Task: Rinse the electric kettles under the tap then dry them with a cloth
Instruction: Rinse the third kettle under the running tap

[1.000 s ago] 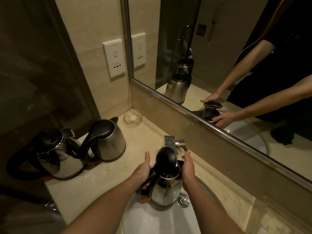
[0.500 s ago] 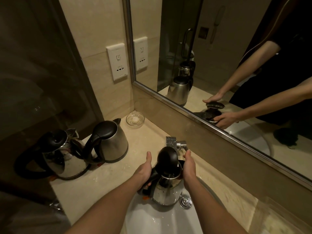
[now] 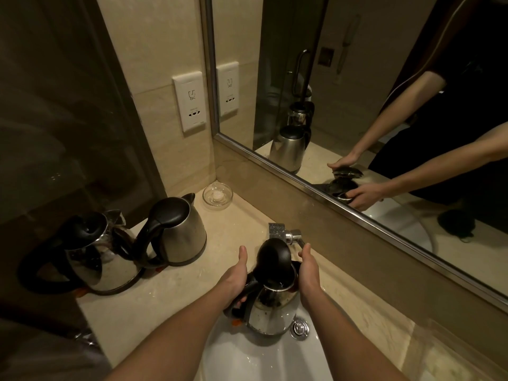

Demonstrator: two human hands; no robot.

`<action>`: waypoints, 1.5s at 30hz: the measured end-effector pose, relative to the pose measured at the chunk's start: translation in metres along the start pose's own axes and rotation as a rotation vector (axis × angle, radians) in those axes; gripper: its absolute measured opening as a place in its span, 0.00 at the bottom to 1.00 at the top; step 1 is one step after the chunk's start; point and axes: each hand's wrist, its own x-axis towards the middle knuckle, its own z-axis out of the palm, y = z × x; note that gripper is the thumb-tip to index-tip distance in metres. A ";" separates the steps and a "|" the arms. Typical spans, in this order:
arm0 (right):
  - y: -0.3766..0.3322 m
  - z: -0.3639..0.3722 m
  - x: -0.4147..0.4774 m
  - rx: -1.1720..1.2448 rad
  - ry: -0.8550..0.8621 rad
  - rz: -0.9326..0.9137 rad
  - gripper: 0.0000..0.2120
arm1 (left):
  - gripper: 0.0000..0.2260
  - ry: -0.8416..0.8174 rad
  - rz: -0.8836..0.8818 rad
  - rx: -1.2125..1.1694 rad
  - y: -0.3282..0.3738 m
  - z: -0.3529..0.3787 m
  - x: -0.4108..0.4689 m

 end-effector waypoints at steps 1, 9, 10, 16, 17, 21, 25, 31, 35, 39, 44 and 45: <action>0.001 0.000 0.000 -0.001 -0.001 -0.001 0.52 | 0.40 0.000 -0.002 0.008 0.000 -0.001 0.000; 0.002 0.001 -0.001 0.014 -0.004 0.018 0.56 | 0.37 -0.015 0.008 0.018 -0.002 -0.003 -0.001; 0.002 0.002 -0.001 0.014 -0.004 0.024 0.55 | 0.38 -0.023 0.005 0.020 -0.002 -0.004 -0.001; 0.001 0.002 -0.002 -0.023 -0.005 0.014 0.41 | 0.43 -0.017 0.008 0.037 -0.005 -0.005 0.001; 0.001 0.002 -0.001 -0.026 -0.004 0.015 0.40 | 0.42 -0.014 0.008 0.036 -0.006 -0.005 0.000; 0.002 0.001 0.000 -0.027 -0.002 0.016 0.39 | 0.41 -0.013 0.001 0.023 -0.005 -0.005 -0.002; 0.003 0.001 0.001 -0.030 0.000 0.015 0.42 | 0.42 -0.016 -0.014 0.008 -0.005 -0.005 -0.001; 0.005 0.001 0.002 -0.033 0.008 0.015 0.40 | 0.47 -0.017 -0.016 0.009 -0.004 -0.005 -0.003; 0.004 0.001 0.001 -0.050 0.000 0.008 0.42 | 0.47 -0.003 -0.008 0.006 -0.002 -0.004 -0.005; 0.002 0.003 -0.001 -0.055 -0.001 0.002 0.46 | 0.47 -0.010 0.001 0.002 -0.002 -0.004 -0.007; 0.002 0.002 -0.001 -0.043 0.008 0.013 0.41 | 0.43 -0.014 0.015 0.024 -0.002 -0.006 -0.010; 0.002 0.002 -0.001 -0.046 0.010 0.020 0.42 | 0.44 -0.013 0.019 0.025 -0.001 -0.006 -0.010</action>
